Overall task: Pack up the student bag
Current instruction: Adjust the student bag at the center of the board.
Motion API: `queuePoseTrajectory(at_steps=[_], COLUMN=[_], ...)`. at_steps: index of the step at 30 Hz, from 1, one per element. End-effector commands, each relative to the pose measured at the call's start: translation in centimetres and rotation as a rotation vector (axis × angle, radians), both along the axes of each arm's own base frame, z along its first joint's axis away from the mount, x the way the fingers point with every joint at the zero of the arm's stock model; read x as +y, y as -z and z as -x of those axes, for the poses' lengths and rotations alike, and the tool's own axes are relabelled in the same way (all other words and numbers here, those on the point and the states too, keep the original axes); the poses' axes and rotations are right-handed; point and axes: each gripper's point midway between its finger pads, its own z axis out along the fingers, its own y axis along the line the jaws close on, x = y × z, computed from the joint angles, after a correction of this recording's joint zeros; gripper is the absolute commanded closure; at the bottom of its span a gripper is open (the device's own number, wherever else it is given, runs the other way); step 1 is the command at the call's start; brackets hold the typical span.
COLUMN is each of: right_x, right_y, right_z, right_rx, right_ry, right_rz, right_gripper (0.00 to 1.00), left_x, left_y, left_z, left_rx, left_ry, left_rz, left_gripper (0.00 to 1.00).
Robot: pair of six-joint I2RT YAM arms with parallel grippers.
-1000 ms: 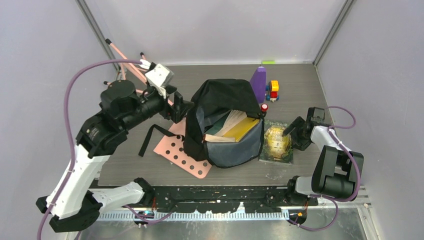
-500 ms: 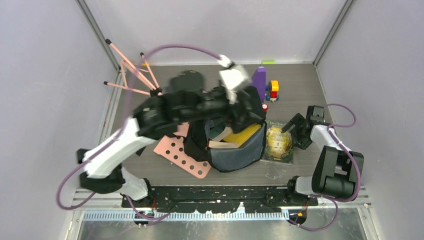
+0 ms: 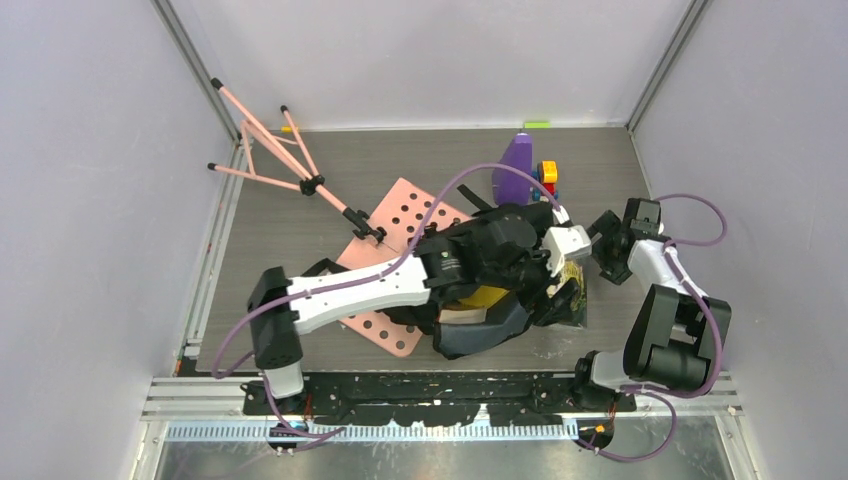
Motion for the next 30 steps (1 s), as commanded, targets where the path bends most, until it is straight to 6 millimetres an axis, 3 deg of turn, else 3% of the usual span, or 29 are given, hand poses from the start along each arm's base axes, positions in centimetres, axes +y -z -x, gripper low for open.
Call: queuePoseTrajectory(at_steps=[1, 5, 10, 14, 18, 24, 30], right_x=[-0.6, -0.8, -1.1, -0.7, -0.1, 1.0, 4.0], right_y=[-1.4, -0.9, -1.4, -1.6, -2.1, -1.8, -2.7], right_z=[-2.2, -2.3, -2.2, -1.6, -0.3, 1.3, 2.2], right_rx=[-0.071, -0.061, -0.086, -0.086, -0.091, -0.084, -0.104], right_ry=[0.022, 0.032, 0.046, 0.025, -0.002, -0.026, -0.101], right_rz=[-0.002, -0.009, 0.006, 0.003, 0.012, -0.015, -0.037], right_gripper=[0.09, 0.09, 0.09, 0.11, 0.13, 0.13, 0.14], left_x=[-2.7, -3.1, -3.2, -1.6, 1.9, 6.2, 11.4], left_y=[2.9, 7.1, 10.6, 13.0, 12.8, 13.3, 12.8], left_z=[-3.4, -7.3, -9.5, -12.9, -16.4, -17.5, -20.3], left_rx=[-0.047, 0.020, -0.027, -0.054, -0.132, -0.253, -0.360], left_ry=[-0.056, -0.148, -0.203, -0.344, -0.512, -0.594, -0.750], left_rz=[0.039, 0.008, -0.049, -0.122, -0.172, -0.319, -0.414], left_gripper=[0.24, 0.26, 0.25, 0.25, 0.25, 0.17, 0.12])
